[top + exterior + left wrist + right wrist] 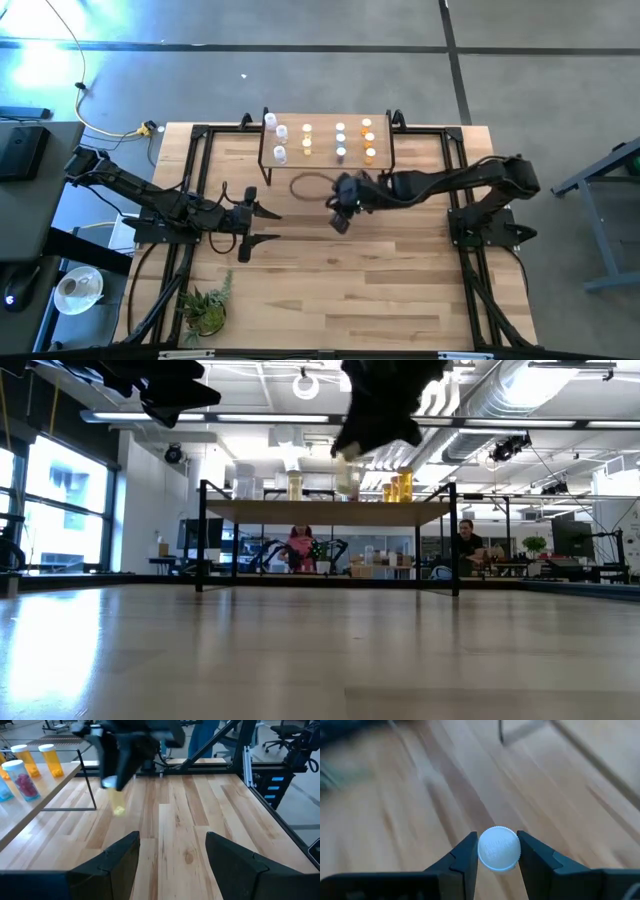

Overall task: Pick and place medicine bottles onto shelf by color
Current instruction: Put the yellow pill bottle on the shelf aligned with the other yellow pill bottles

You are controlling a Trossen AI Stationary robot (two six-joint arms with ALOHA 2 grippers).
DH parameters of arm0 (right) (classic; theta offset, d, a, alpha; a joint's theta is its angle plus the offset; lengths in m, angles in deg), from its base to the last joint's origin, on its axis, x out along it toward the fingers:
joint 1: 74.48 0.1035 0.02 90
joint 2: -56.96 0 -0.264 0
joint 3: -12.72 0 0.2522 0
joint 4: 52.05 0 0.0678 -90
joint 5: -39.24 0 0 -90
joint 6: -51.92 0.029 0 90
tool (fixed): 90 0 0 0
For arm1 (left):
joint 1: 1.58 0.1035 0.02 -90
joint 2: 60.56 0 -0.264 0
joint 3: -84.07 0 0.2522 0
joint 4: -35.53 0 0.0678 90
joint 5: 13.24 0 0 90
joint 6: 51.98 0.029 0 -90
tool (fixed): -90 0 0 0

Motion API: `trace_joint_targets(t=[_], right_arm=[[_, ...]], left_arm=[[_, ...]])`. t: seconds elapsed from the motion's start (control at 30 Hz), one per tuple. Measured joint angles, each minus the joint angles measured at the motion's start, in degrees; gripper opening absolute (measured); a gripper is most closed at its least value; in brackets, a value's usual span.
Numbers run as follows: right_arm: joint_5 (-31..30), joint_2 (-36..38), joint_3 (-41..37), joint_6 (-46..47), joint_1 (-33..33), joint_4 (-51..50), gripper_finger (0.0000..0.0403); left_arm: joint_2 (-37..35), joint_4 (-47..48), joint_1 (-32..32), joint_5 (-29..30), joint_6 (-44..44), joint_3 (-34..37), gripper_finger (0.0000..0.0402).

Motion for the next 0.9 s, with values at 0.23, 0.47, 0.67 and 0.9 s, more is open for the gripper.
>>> trace_joint_targets(t=[0.23,0.47,0.67,0.9], right_arm=[[5.75,-0.18,0.48,-3.38,-5.07,14.81,0.0108],[6.93,-4.02,10.39,-10.74,-7.52,12.91,0.0108],[6.88,-7.31,18.05,-13.50,-10.70,7.58,0.0108],[6.94,-13.25,26.68,-15.81,-13.62,-1.56,0.0108]], left_arm=[[0.00,-0.15,0.02,0.00,0.15,-0.02,0.0216],[0.00,0.00,0.00,0.00,0.16,-0.02,0.0216],[0.00,0.37,0.02,0.00,0.17,-0.02,0.0216],[0.00,0.55,0.01,0.00,0.17,-0.02,0.0216]])
